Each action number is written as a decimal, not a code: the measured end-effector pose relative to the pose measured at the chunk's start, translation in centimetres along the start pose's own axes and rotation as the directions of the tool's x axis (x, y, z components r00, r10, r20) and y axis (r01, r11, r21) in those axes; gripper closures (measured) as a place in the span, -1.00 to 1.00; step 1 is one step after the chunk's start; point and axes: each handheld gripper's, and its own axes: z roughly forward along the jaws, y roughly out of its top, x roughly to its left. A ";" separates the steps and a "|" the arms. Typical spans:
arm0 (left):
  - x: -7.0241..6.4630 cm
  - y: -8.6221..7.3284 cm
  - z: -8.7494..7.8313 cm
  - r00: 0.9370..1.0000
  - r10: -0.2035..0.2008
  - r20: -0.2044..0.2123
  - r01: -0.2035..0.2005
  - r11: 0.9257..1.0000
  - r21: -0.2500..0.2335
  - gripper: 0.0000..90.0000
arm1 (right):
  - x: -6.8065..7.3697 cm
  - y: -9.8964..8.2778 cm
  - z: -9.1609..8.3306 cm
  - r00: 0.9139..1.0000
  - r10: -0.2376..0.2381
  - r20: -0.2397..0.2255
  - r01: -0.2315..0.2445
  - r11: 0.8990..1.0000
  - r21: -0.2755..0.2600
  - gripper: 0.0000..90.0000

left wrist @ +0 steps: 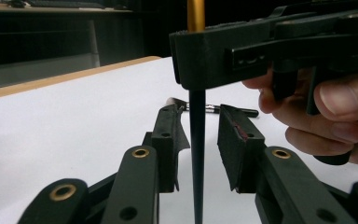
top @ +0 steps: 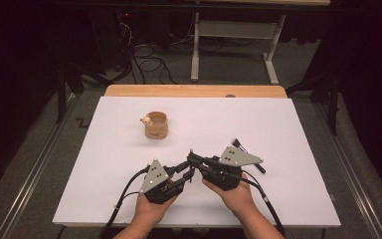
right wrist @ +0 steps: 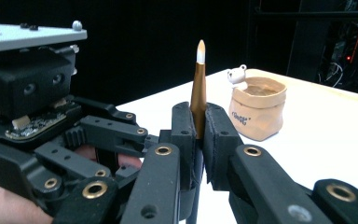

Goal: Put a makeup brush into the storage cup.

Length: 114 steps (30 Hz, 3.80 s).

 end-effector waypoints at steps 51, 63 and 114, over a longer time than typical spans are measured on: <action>0.4 0.2 -0.2 1.000 -0.015 -0.004 0.015 1.000 0.027 0.84 | 0.2 -0.2 0.4 1.000 0.008 -0.023 -0.008 1.000 0.014 0.82; 0.7 0.1 -0.3 1.000 -0.023 -0.021 0.024 0.999 0.028 0.84 | -0.1 0.0 0.2 0.999 0.032 -0.027 -0.032 0.999 -0.001 0.62; 3.9 0.2 -2.1 0.989 -0.055 -0.137 0.053 0.998 -0.018 0.84 | -6.0 -2.9 -8.7 0.963 0.018 0.268 -0.015 1.000 -0.011 -0.47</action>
